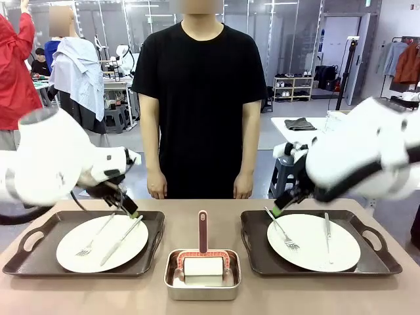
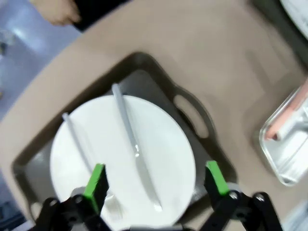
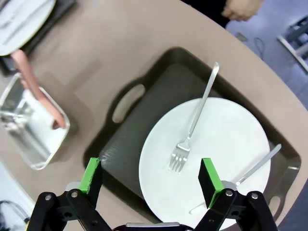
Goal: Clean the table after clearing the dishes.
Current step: When the left (or right) Handle tray is removed, use the left hand (or right hand) to clean the left (or right) side of the table with the Lint Roller.
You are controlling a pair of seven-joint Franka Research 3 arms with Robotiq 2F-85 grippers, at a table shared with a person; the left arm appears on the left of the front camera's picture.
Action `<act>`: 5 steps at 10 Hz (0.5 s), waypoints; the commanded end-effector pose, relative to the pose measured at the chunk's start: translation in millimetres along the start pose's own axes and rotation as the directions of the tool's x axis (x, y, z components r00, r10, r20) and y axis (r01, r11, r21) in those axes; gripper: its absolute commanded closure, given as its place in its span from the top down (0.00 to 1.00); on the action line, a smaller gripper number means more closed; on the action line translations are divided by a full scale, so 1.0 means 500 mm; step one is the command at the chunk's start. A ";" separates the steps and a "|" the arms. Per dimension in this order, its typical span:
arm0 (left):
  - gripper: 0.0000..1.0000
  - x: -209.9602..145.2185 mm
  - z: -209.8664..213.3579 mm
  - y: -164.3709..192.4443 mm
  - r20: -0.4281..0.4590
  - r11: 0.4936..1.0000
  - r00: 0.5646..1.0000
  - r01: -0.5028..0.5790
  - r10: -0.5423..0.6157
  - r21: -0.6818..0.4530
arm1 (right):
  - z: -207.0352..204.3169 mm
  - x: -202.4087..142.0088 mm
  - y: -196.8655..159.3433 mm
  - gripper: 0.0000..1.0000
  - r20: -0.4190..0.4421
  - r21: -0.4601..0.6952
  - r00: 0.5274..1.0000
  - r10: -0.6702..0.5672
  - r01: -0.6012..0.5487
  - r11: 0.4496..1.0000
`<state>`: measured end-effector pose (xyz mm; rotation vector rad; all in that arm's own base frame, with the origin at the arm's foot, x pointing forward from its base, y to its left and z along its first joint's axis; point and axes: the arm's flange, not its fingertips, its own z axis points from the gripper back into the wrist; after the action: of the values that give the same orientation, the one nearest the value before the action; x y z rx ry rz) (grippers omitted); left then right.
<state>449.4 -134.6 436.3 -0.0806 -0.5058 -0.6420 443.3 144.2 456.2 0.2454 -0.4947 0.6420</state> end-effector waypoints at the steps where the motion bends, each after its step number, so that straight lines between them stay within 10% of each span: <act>1: 1.00 0.036 0.072 0.119 -0.008 0.967 1.000 -0.015 0.014 -0.256 | 0.043 0.039 -0.120 1.00 -0.056 0.258 0.994 -0.092 0.103 0.961; 5: 1.00 -0.044 0.161 0.337 0.130 0.725 0.898 -0.247 0.420 -0.643 | 0.132 -0.040 -0.304 1.00 0.045 0.623 0.894 -0.446 0.323 0.712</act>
<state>486.7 2.6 527.7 -0.7755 -0.5240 -0.5122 489.9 9.7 507.9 0.9556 -0.3922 0.4432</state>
